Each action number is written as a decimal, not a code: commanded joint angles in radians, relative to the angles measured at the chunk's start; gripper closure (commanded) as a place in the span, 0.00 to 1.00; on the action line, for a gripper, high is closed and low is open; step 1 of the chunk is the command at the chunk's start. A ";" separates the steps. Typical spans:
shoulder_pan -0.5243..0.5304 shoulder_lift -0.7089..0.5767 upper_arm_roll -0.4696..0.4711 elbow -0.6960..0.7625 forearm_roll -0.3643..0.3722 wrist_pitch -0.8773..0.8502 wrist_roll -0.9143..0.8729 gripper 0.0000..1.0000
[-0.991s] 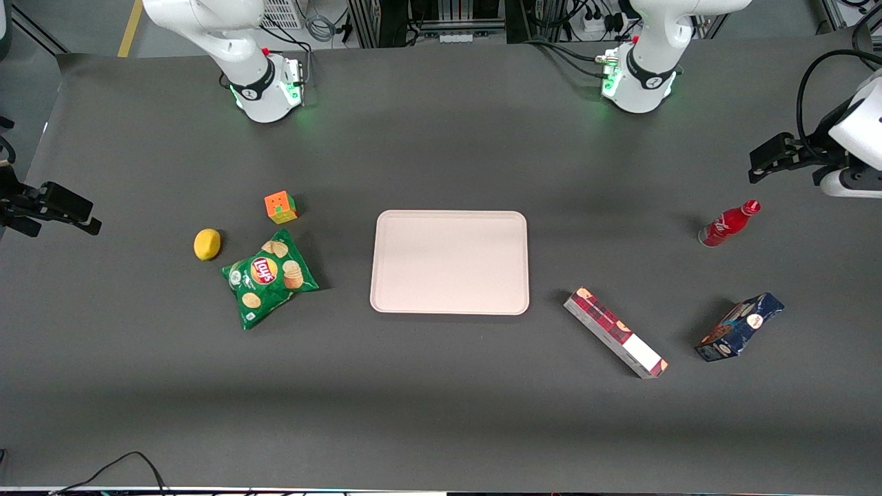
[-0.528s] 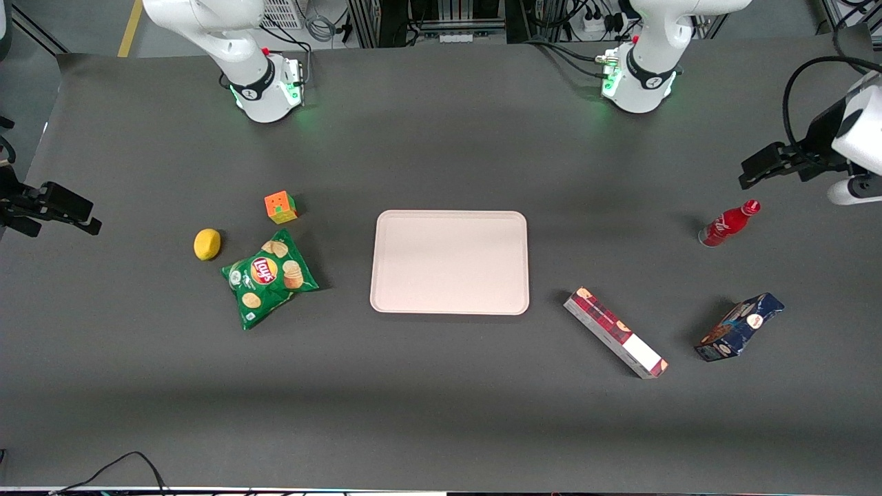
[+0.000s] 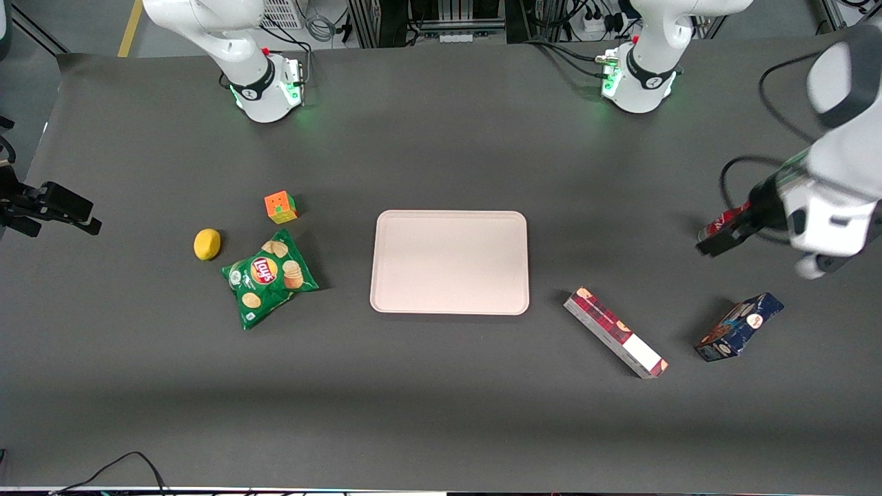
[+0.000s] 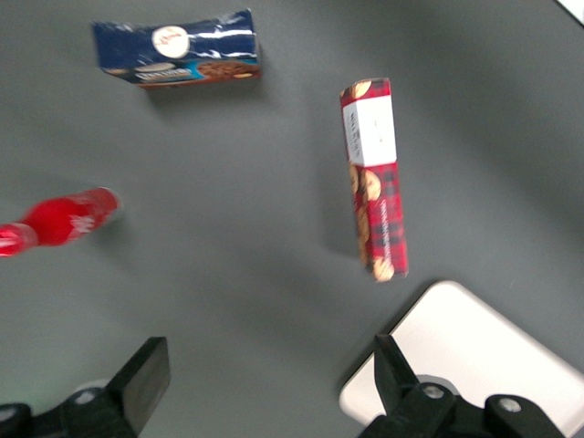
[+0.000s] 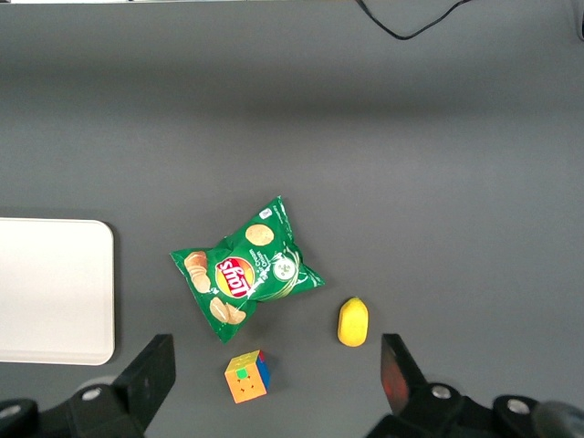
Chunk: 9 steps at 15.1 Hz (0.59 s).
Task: Place red cookie box on tray
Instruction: 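Lower the open left gripper over the red plaid cookie box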
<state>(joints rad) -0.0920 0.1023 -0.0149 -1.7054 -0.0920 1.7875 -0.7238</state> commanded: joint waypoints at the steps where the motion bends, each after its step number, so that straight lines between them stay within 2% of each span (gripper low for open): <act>1: -0.054 0.132 0.009 0.027 0.003 0.122 -0.149 0.00; 4: -0.083 0.232 0.010 0.027 0.005 0.223 -0.218 0.00; 9: -0.097 0.362 0.010 0.027 0.014 0.398 -0.220 0.00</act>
<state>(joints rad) -0.1727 0.3996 -0.0160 -1.7038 -0.0913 2.1210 -0.9205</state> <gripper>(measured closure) 0.000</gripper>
